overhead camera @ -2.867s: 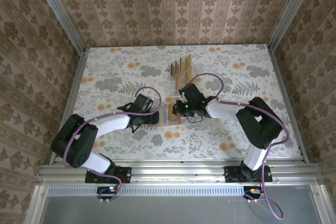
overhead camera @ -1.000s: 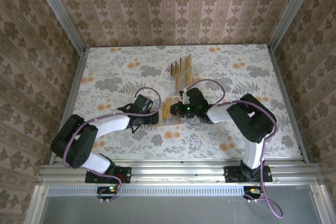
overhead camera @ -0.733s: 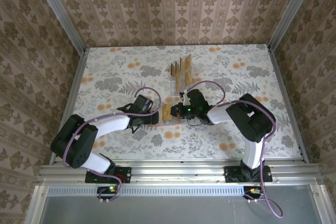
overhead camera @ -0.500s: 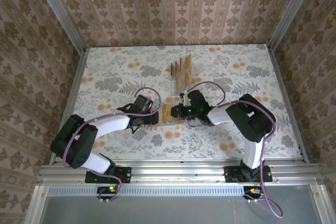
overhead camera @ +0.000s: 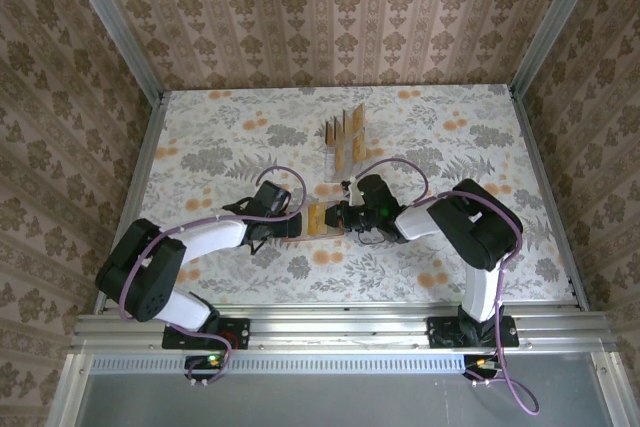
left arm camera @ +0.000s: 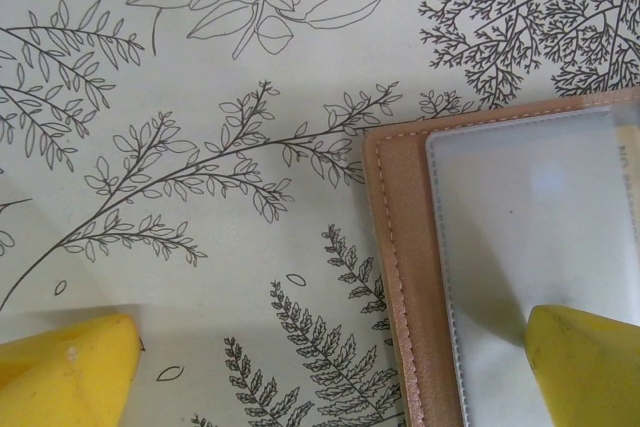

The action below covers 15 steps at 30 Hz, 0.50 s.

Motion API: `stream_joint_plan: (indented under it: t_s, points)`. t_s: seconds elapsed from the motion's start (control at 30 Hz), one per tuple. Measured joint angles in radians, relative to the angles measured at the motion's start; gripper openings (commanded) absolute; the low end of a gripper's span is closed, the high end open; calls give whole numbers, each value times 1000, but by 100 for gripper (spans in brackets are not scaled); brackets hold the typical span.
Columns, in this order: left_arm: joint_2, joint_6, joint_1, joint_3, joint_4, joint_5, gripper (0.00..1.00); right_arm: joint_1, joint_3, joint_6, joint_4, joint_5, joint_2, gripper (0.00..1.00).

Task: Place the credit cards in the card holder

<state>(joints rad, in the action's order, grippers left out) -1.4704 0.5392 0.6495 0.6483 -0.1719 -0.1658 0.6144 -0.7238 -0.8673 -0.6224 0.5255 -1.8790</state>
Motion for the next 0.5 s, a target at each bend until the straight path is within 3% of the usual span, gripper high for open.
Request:
stream_joint_plan:
  t_s: [0.5]
  points:
    - [0, 0, 0, -1, 0, 0, 100, 6, 4, 0, -26, 22, -26, 0]
